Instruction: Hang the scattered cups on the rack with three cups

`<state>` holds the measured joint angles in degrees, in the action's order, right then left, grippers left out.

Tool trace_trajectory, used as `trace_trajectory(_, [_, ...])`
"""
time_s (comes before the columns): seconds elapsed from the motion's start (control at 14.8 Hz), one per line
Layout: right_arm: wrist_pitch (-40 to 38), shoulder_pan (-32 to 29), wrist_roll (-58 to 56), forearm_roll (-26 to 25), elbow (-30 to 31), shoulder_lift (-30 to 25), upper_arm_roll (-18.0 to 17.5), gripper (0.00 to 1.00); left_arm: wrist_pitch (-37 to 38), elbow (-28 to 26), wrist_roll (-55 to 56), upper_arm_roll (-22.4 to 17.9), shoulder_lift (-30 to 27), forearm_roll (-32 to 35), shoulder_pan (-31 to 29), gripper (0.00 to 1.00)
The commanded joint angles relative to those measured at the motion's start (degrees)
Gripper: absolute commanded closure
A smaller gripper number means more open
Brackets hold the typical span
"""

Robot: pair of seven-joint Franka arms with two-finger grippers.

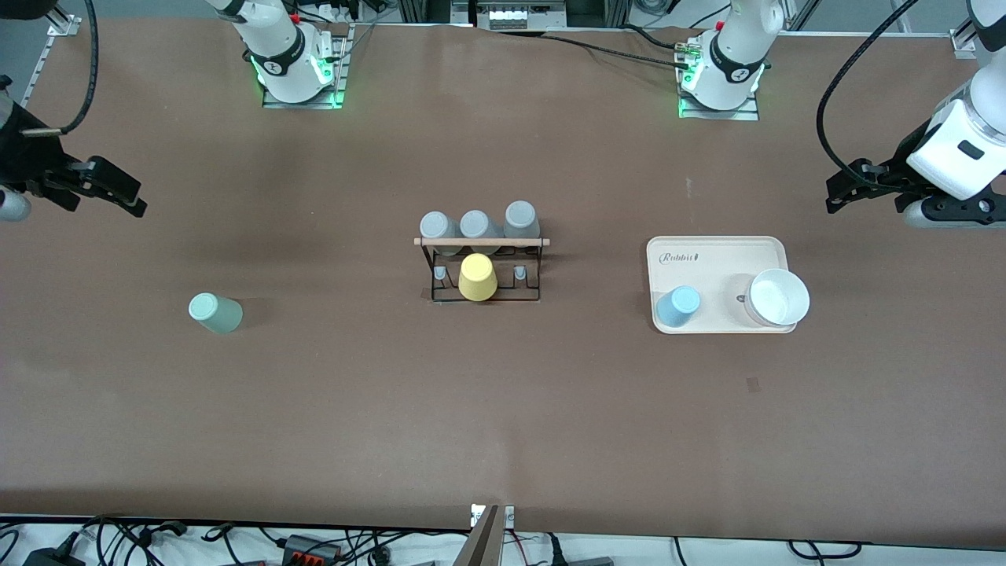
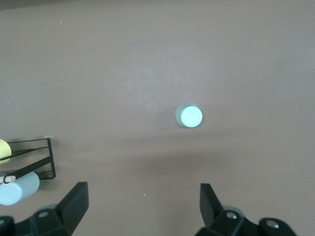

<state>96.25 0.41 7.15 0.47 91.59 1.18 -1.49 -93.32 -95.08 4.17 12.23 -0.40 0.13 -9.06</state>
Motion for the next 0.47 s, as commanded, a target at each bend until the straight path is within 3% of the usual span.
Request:
trace_trajectory(0.0, [0.4,0.1,0.3,-0.8,-0.4,0.6,-0.2,0.00,-0.6,-1.2,-0.9,0.3,-1.4,-1.5,-0.2,0.00])
trace_trajectory(0.41, [-0.4,-0.1,-0.2,-0.9,-3.0,1.5,-0.1,0.00,-0.5,-1.2,-0.9,0.5,-1.4,-1.5,0.0,0.00])
